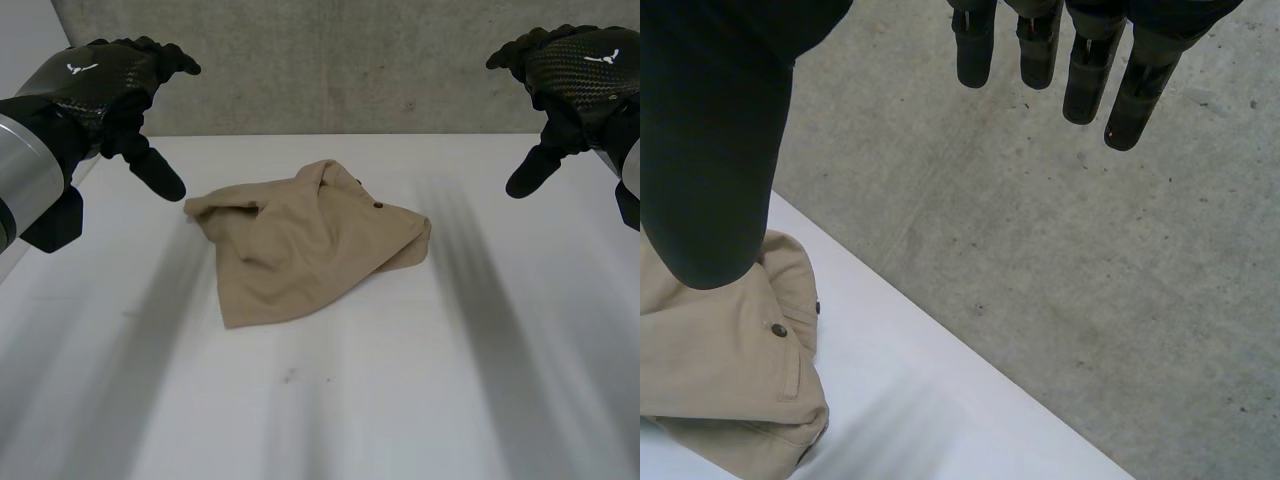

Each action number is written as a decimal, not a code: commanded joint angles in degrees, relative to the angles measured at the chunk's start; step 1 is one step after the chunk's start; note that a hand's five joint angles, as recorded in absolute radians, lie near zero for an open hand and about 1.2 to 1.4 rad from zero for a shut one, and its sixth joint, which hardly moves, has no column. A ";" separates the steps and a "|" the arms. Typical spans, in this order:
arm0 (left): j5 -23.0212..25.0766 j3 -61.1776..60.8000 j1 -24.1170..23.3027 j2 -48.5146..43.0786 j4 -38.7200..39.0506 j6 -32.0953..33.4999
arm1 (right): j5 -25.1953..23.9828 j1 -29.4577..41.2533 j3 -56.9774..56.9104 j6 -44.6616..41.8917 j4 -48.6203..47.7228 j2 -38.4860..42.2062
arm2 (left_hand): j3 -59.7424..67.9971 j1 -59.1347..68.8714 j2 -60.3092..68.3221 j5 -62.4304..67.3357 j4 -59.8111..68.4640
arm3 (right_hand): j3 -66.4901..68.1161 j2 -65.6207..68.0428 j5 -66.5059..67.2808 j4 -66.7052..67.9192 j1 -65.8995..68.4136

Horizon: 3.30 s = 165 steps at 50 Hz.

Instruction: Fold the shorts.

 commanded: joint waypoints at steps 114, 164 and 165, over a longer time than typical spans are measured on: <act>-17.76 -16.15 -8.45 -10.10 31.25 -4.48 | 2.28 8.96 -2.23 -4.24 -14.00 9.65 | 67.39 66.69 67.86 66.79 67.54 | 69.65 69.59 66.22 66.61 72.03; -5.10 12.85 -0.53 -39.69 26.58 6.67 | 6.06 7.03 -11.18 -19.22 -18.71 36.25 | 67.39 66.69 67.86 66.79 67.54 | 69.65 69.59 66.22 66.61 72.03; -5.18 15.38 -0.62 -41.71 28.94 8.60 | 6.24 7.03 -11.80 -19.48 -20.57 37.05 | 67.39 66.69 67.86 66.79 67.54 | 69.65 69.59 66.22 66.61 72.03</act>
